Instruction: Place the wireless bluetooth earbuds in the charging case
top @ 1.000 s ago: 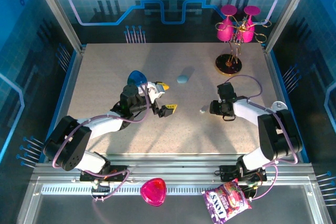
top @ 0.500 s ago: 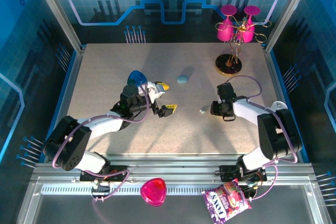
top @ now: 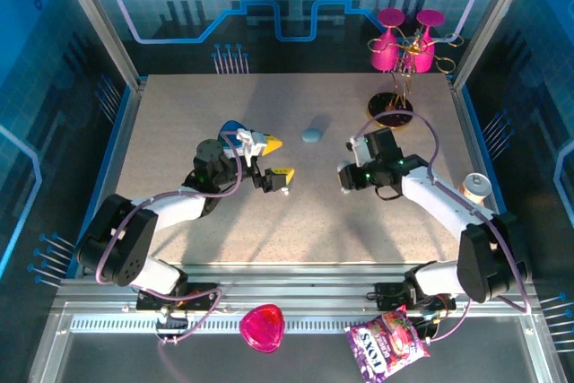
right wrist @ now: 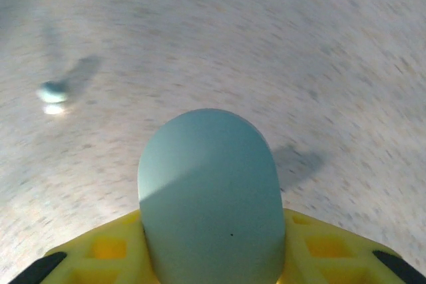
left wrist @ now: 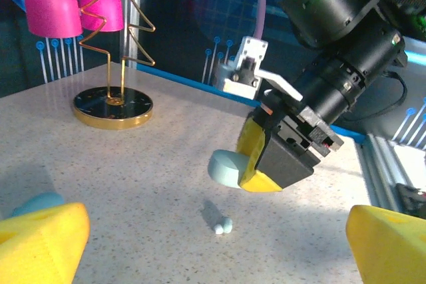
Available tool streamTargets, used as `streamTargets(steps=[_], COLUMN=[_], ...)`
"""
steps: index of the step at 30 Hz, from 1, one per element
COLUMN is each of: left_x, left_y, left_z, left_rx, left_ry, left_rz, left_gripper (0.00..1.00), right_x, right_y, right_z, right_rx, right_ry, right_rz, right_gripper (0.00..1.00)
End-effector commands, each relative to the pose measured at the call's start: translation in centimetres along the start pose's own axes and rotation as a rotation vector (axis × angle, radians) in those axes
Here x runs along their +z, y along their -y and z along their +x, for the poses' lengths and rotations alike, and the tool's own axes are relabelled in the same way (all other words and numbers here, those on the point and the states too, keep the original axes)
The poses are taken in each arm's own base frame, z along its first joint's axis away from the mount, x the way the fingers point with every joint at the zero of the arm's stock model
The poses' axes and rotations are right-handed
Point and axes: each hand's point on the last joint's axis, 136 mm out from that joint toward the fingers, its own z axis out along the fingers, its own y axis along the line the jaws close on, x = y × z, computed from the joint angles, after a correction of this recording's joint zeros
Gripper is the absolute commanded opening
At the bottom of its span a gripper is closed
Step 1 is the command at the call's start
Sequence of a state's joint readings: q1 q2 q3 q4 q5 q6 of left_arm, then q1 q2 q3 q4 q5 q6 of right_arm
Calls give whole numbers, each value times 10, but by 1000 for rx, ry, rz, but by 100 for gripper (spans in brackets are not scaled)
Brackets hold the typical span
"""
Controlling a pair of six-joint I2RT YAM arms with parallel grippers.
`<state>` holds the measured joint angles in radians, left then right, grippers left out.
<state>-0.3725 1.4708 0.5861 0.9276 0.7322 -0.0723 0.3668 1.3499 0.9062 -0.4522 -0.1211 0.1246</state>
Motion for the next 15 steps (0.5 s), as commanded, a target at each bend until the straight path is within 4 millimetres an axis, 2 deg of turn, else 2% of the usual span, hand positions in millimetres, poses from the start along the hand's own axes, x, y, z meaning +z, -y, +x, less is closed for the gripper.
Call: streamTargets(steps=[1, 4, 7, 15], left_x=[-4, -8, -8, -5], left_y=[17, 24, 30, 59], left_z=[-10, -7, -5, 0], left_rx=[-9, 17, 36, 46], left_ry=[26, 19, 15, -5], left_rz=[109, 126, 149, 273], left_gripper=[99, 99, 99, 97], right_x=[-23, -43, -63, -93], right_y=[-48, -81, -109, -142], right_z=[-11, -19, -19, -9], right_rx=[-250, -338, -416, -553], right_ry=[21, 56, 40, -7], right_rz=[-161, -321, -457, -631], right_gripper=[39, 36, 36, 36])
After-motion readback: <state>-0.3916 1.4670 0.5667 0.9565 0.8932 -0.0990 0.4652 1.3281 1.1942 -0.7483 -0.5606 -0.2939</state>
